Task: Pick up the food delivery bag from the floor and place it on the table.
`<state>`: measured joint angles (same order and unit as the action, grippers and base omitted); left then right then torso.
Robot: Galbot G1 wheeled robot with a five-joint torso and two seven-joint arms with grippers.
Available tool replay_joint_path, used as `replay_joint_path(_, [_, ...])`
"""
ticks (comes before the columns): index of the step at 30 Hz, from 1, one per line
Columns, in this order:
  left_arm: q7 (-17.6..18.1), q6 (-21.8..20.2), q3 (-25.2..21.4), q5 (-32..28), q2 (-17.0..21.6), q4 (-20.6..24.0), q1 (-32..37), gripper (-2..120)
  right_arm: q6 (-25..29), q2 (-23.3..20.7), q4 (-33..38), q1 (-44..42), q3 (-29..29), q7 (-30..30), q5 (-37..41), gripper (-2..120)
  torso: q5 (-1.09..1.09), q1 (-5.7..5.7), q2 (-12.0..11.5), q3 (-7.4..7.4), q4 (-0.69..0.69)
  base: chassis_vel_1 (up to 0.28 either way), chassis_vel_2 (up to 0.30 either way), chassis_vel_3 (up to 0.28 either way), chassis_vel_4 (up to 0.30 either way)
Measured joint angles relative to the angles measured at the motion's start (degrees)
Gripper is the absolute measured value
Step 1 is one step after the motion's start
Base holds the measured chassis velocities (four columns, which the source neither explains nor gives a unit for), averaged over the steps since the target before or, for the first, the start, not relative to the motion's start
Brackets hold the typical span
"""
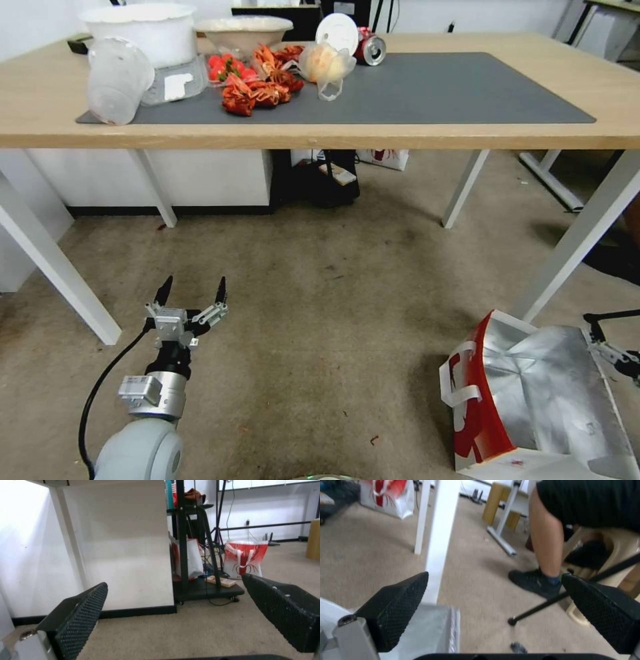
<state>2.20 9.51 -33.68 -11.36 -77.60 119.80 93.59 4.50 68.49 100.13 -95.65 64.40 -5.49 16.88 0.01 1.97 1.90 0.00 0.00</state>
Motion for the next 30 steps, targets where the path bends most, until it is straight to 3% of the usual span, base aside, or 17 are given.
replay_joint_path(11, [0.28, 0.08, 0.13, 0.49, -0.17, 0.55, 0.59, 100, -3.83, -1.04, -6.11, 2.64, -1.67, -5.08, 4.40, 100, -0.01, 0.00, 0.01, 0.00, 0.00, 0.000, 0.000, 0.000, 0.000])
replay_joint_path(20, [0.55, 0.08, 0.08, 1.01, -0.45, 0.87, 0.99, 100, -5.95, -1.81, -7.90, 4.87, -3.68, -5.21, 5.06, 97, -0.01, 0.00, 0.02, 0.00, 0.00, 0.000, 0.000, 0.000, 0.000])
replay_joint_path(30, [0.90, -0.02, -0.45, 1.16, -0.99, 1.61, 1.14, 100, -7.64, -2.69, -10.10, 6.47, -4.94, -4.83, 5.27, 64, -0.01, 0.00, 0.02, 0.00, 0.00, 0.000, 0.000, 0.000, 0.000])
